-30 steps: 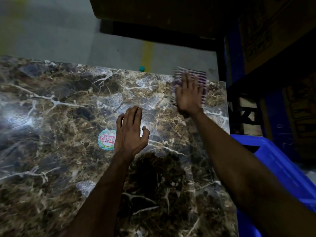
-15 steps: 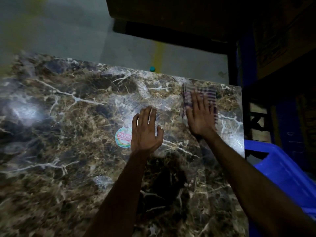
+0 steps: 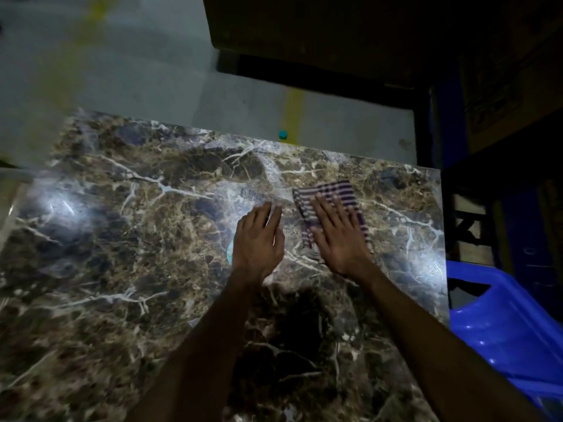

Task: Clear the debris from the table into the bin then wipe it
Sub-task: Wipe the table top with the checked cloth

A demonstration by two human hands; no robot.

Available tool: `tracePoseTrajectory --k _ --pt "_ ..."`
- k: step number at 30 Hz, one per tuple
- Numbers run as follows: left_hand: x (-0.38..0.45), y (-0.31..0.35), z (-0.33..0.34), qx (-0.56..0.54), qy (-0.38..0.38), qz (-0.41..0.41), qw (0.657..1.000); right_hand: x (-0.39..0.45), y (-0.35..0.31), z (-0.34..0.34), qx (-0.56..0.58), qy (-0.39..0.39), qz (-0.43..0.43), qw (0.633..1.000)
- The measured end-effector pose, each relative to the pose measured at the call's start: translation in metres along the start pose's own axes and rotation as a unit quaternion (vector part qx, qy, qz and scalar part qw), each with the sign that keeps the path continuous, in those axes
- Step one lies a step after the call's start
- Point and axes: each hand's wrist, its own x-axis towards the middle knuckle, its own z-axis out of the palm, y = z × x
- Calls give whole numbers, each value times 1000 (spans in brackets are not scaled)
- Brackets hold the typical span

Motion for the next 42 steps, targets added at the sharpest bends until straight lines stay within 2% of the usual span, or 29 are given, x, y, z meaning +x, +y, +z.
tracePoseTrajectory --k 4,6,9,10,14,19,22,26,30,34,37,42 --pt "12 -47 -3 -25 10 127 992 45 12 -14 14 27 90 995" --pt "11 -49 -2 -32 25 92 995 77 7 -18 11 35 115 993" --pt "9 -42 -6 -14 53 -55 997 121 -17 -18 8 32 111 993" --pt "10 -42 -8 -18 57 -79 995 131 -29 -16 5 37 97 995" --pt "13 -42 -11 -25 60 -74 995 128 -70 -1 8 31 16 999" --pt "16 -48 -8 -56 82 -68 993 52 -72 17 -19 -1 -72 997" --pt "15 -52 -4 -50 119 -40 991 30 -42 9 -10 -4 -24 1000" --pt "13 -52 1 -65 191 -4 979 69 -26 -3 3 32 90 995" --pt "15 -52 0 -190 244 -47 950 134 -50 -6 2 41 113 993" --pt "18 -48 -16 -332 240 -127 903 159 -100 -1 9 33 66 997" --pt "19 -52 -22 -367 242 -177 881 148 -137 11 4 26 23 999" --pt "17 -48 -36 -393 198 -188 878 113 -166 39 -31 18 -35 999"
